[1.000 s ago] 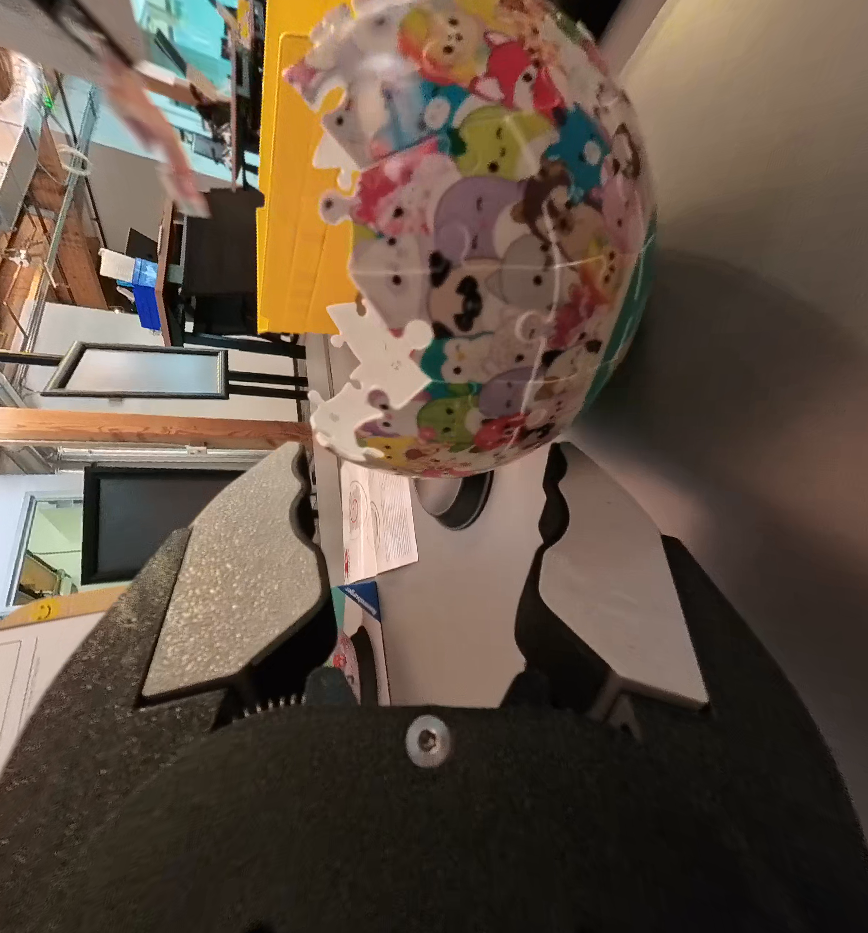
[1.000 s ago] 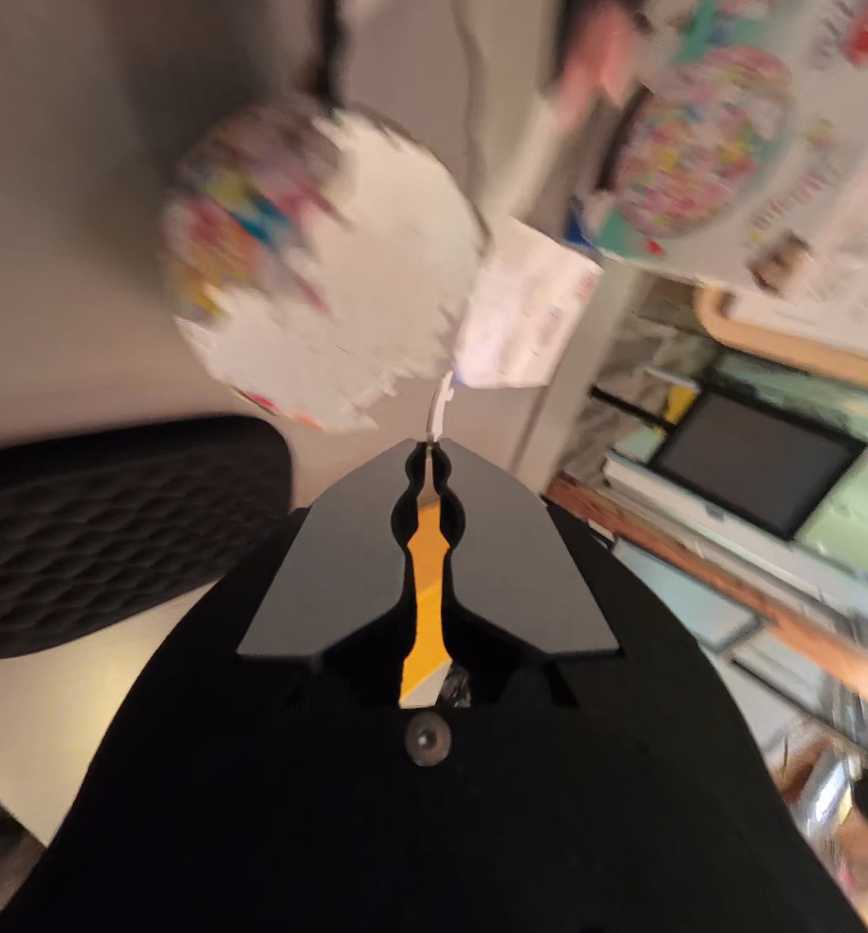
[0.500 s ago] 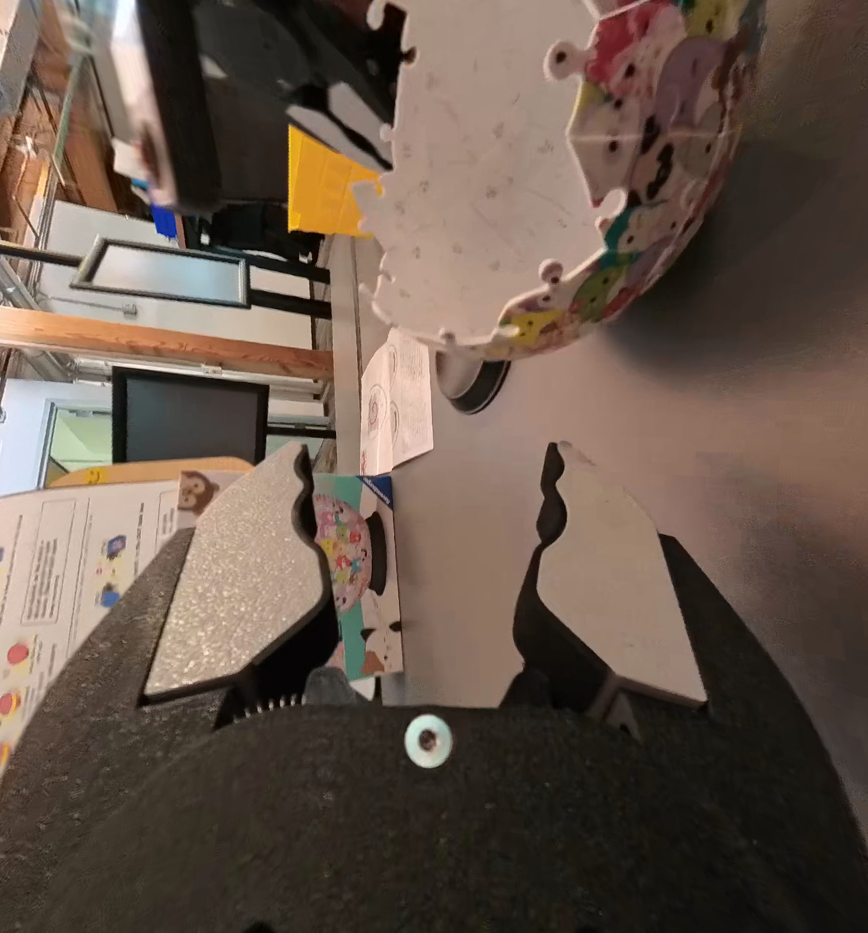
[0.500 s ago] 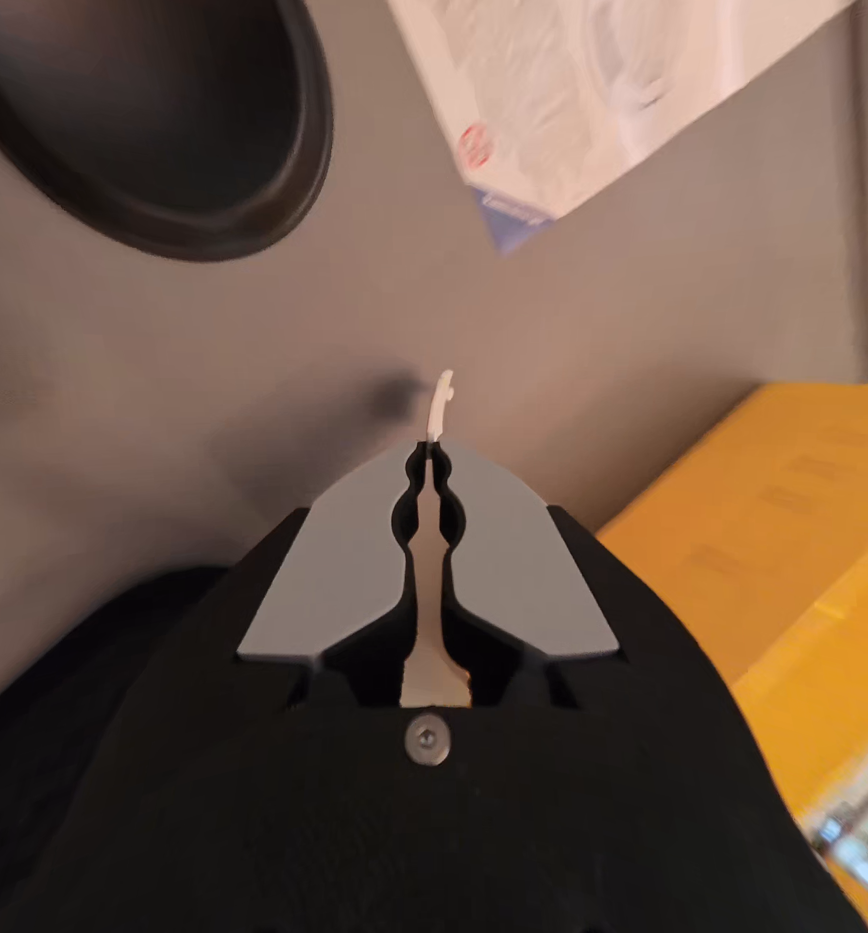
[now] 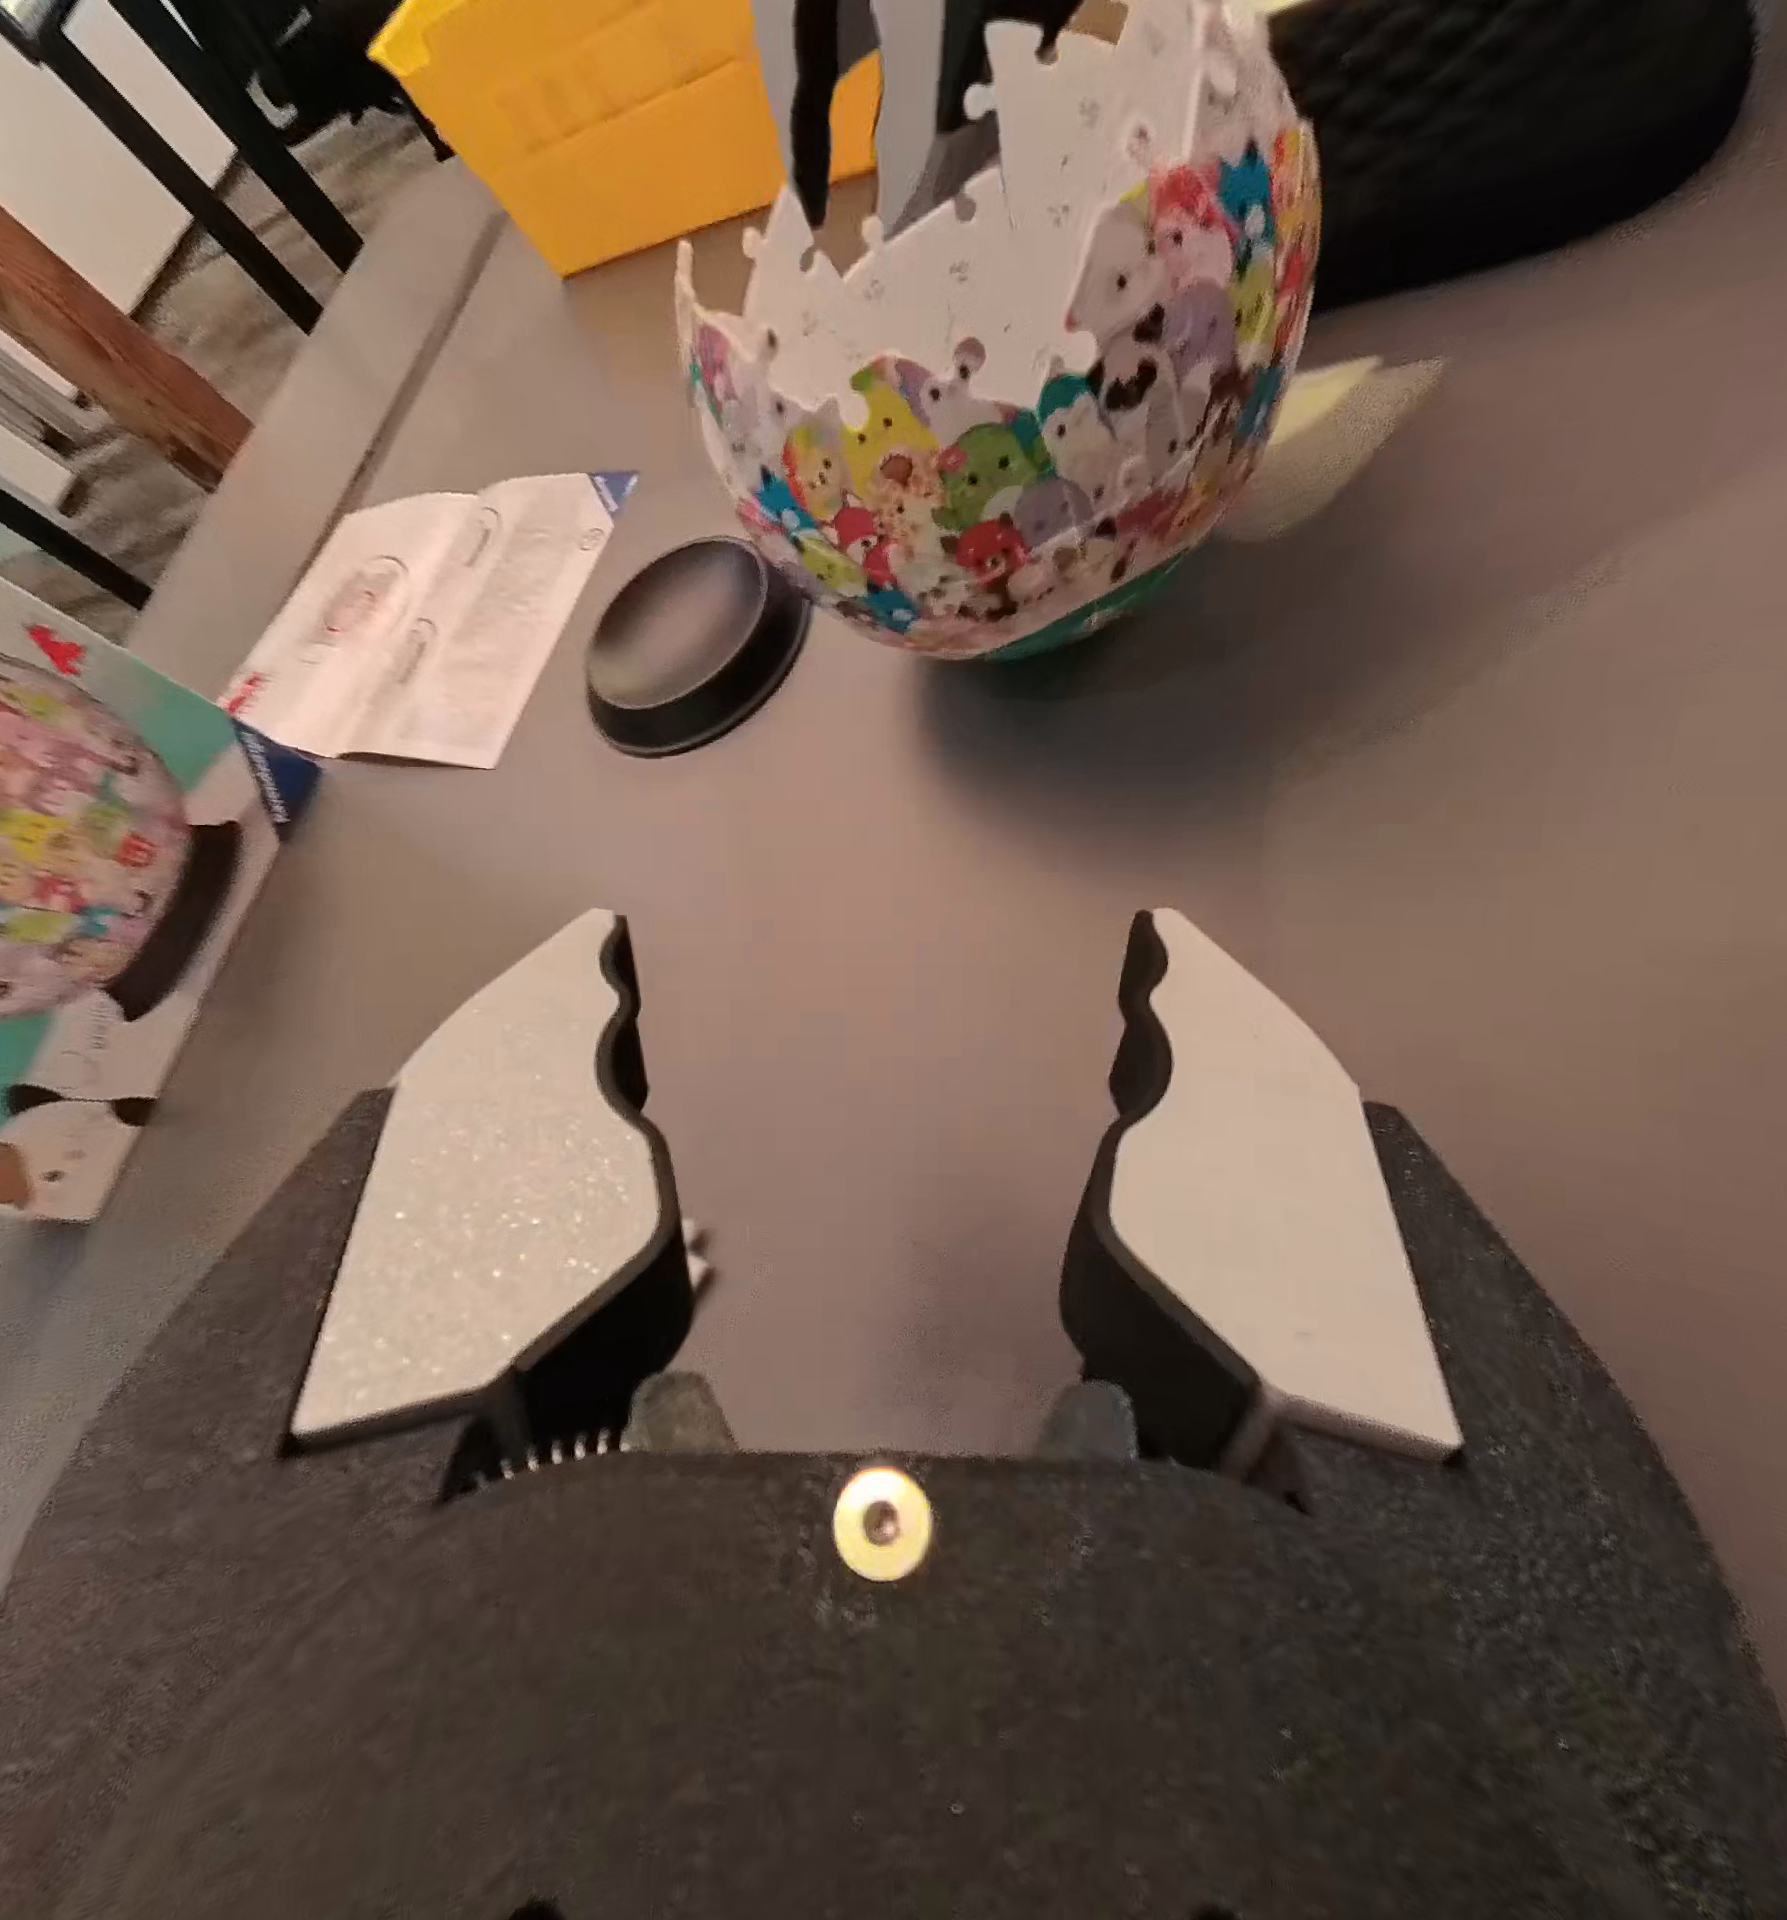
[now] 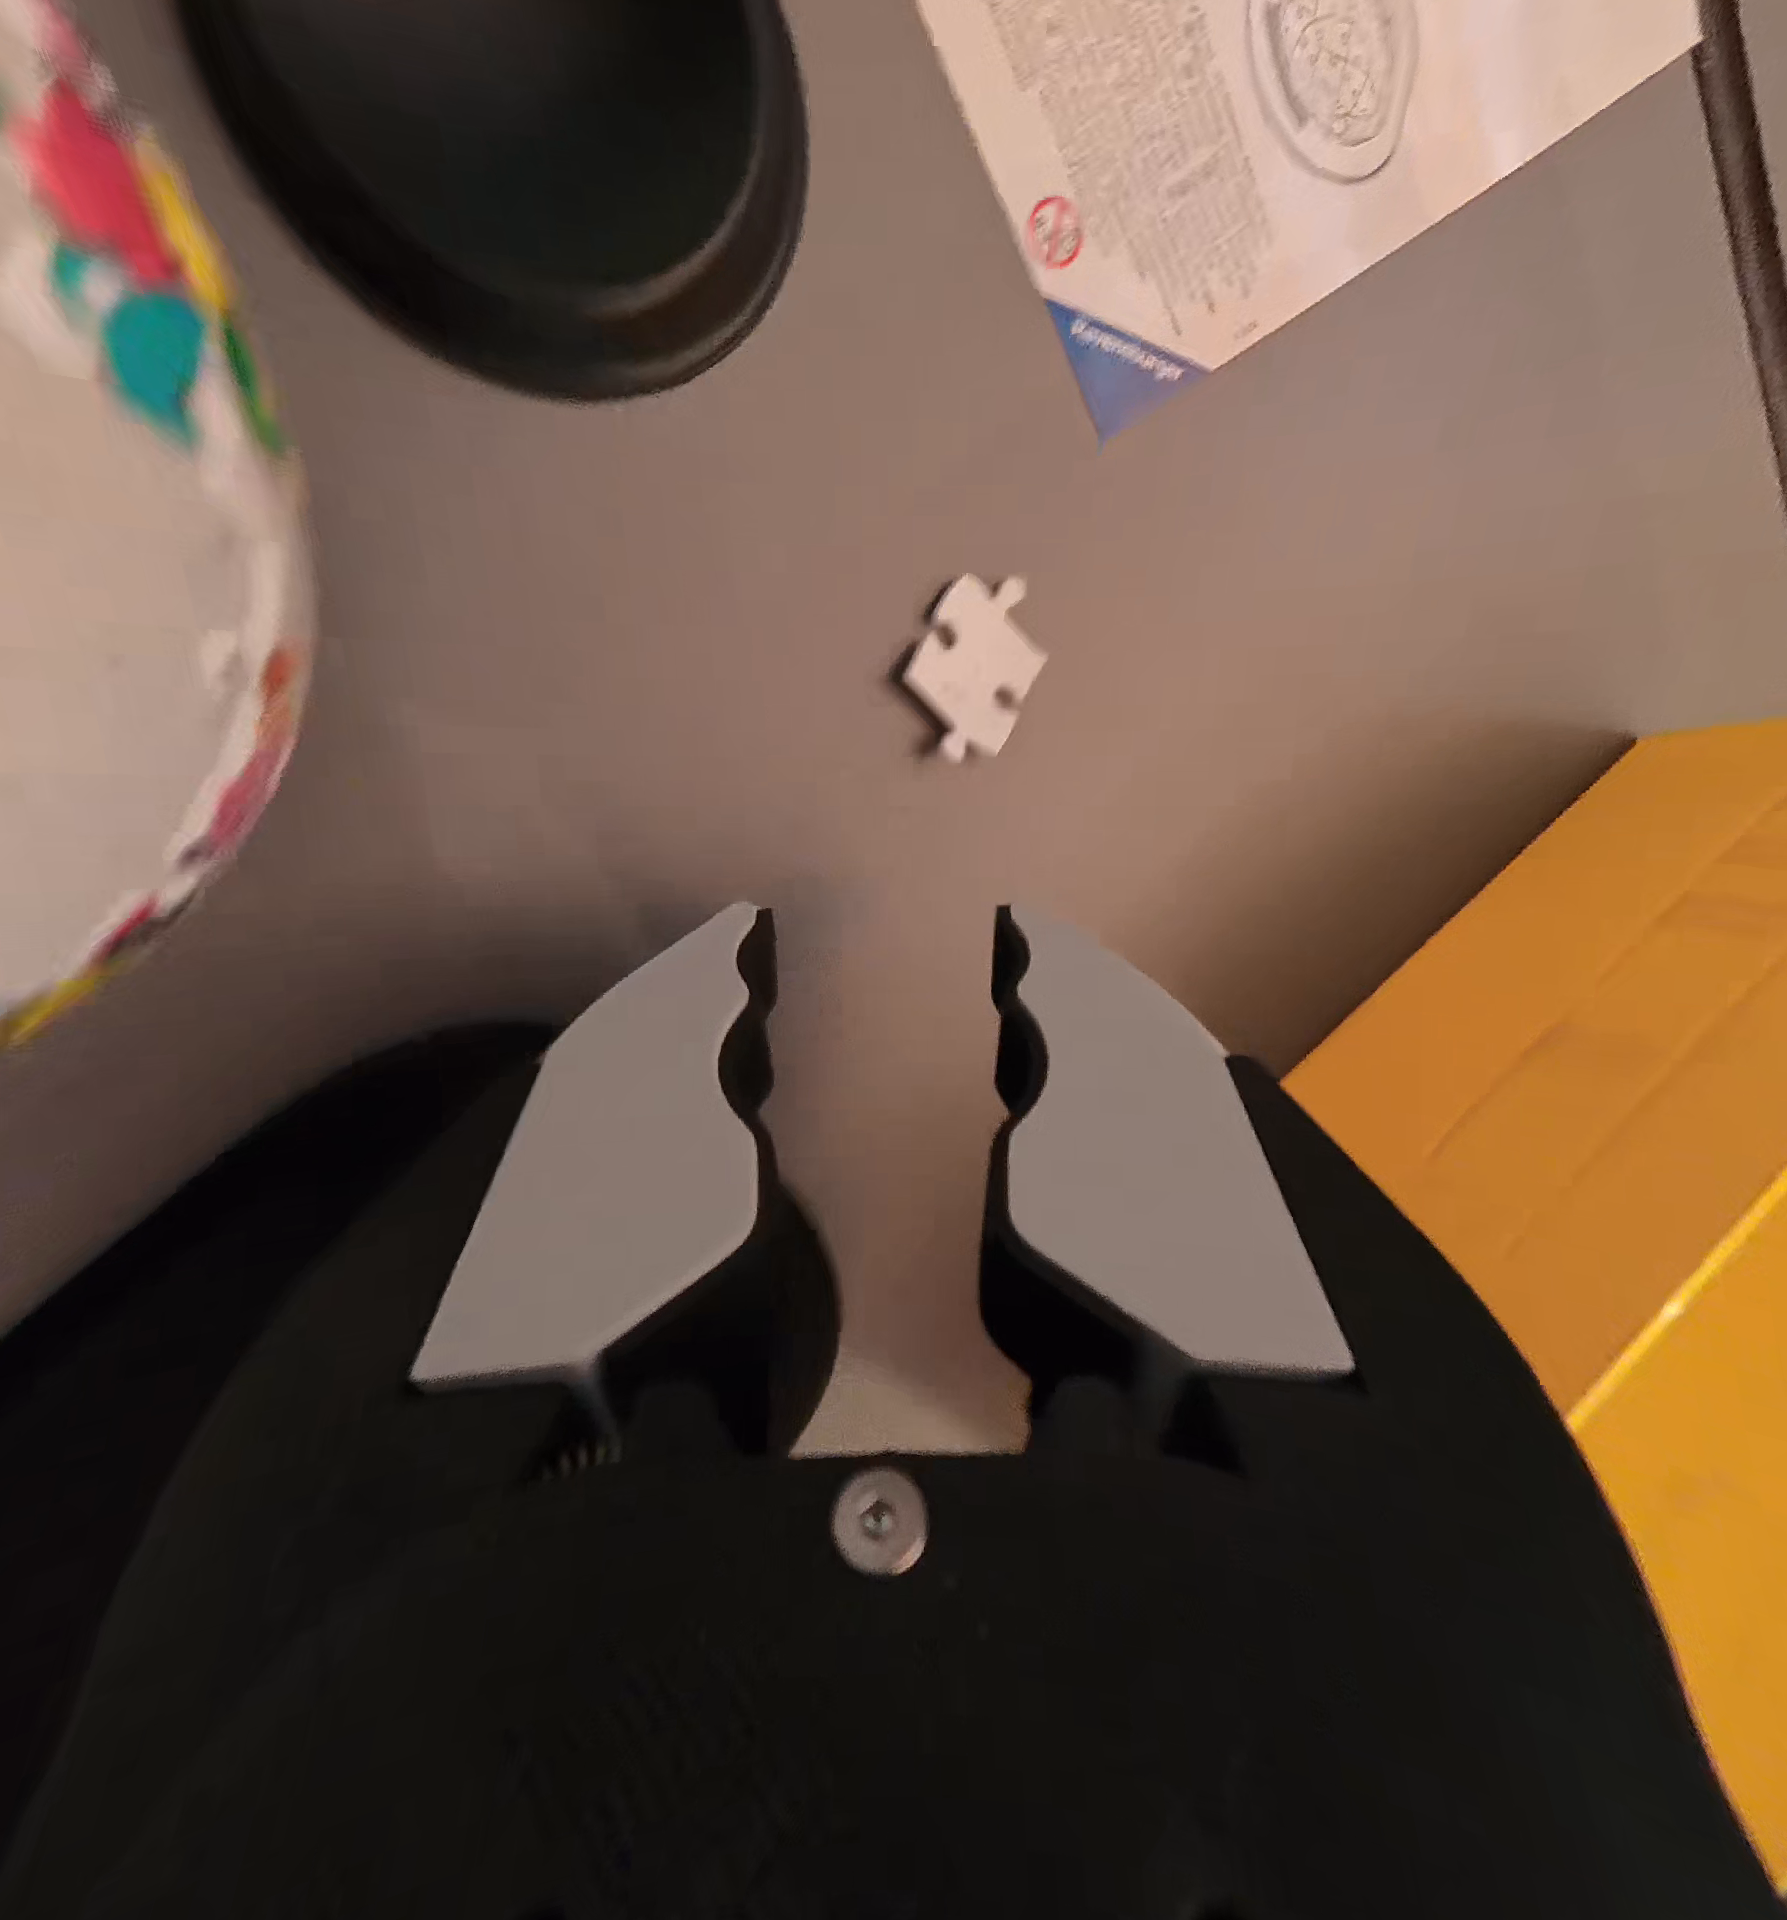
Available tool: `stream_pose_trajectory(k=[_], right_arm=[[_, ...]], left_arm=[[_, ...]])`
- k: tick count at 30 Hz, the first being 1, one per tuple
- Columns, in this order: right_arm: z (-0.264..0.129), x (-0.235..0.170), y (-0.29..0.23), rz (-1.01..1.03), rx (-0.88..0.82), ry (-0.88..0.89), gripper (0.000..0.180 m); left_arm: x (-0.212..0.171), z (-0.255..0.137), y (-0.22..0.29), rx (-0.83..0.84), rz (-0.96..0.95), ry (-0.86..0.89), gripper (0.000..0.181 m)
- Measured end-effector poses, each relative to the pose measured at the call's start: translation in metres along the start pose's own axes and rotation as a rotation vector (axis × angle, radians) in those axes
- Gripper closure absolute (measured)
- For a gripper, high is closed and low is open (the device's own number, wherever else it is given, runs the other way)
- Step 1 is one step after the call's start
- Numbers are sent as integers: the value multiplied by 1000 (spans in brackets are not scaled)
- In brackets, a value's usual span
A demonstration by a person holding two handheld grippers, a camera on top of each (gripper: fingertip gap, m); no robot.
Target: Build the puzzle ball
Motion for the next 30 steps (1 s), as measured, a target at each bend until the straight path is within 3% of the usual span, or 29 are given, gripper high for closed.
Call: stream_pose_trajectory(k=[4,8,14,21,30], right_arm=[[-21,-19,-37,-100,118,56,134],[-24,-16,-84,-292,299,205,112],[-5,7,-94,-336,394,283,93],[2,35,-105,-379,449,366,93],[-1,35,-94,-352,396,379,99]], left_arm=[[4,11,17,-76,-100,-5,81],[6,25,23,-123,-179,-31,71],[12,50,25,-120,-151,-48,67],[12,69,22,-118,-158,-26,69],[27,59,29,-124,-112,59,80]])
Point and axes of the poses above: each gripper's, where its closed fingertips meet, z out along the fingers, x out of its top, y = z × x across the jaws, the point moved 2 cm from there along -z, back along the fingers, and after that the axes turned 7 degrees about x, right-handed, at the moved point
